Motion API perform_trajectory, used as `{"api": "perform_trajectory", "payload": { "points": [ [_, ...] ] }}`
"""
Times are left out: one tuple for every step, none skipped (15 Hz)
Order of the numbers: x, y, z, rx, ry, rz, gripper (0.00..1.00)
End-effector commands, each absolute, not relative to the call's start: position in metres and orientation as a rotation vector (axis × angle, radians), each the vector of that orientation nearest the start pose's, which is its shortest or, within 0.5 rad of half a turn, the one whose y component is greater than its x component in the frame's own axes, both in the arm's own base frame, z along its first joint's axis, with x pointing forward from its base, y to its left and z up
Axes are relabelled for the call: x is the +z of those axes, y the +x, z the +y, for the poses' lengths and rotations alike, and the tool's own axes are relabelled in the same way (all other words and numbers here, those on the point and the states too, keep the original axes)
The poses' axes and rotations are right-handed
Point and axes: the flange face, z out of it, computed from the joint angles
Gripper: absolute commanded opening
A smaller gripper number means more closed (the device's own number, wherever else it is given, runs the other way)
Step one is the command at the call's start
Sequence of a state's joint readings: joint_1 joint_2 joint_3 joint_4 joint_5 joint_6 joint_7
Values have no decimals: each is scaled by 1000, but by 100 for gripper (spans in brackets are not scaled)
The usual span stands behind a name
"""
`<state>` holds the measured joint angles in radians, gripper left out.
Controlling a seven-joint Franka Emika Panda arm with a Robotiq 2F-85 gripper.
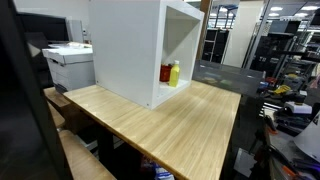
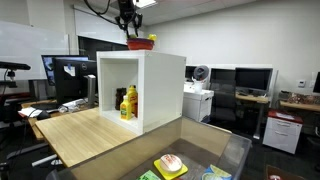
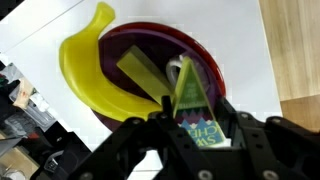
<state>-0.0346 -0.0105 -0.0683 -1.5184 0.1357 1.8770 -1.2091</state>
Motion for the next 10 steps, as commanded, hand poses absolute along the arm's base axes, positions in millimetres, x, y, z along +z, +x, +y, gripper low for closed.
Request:
{"api": "perform_trajectory", "payload": {
  "points": [
    [691, 583, -47, -641, -2755, -1644, 22],
    [691, 584, -47, -645, -2759, -1641, 22],
    [691, 586, -47, -649, -2763, -1640, 22],
    [690, 591, -49, -661, -2772, -1634, 22],
    [694, 591, -50, -676, -2778, -1613, 22],
    [695, 592, -51, -680, -2781, -1607, 22],
    [696, 592, -50, -684, -2782, -1600, 22],
    [697, 592, -50, -683, -2784, -1594, 22],
    [700, 593, -50, -684, -2784, -1585, 22],
    [703, 593, -49, -697, -2780, -1585, 22]
  ]
}}
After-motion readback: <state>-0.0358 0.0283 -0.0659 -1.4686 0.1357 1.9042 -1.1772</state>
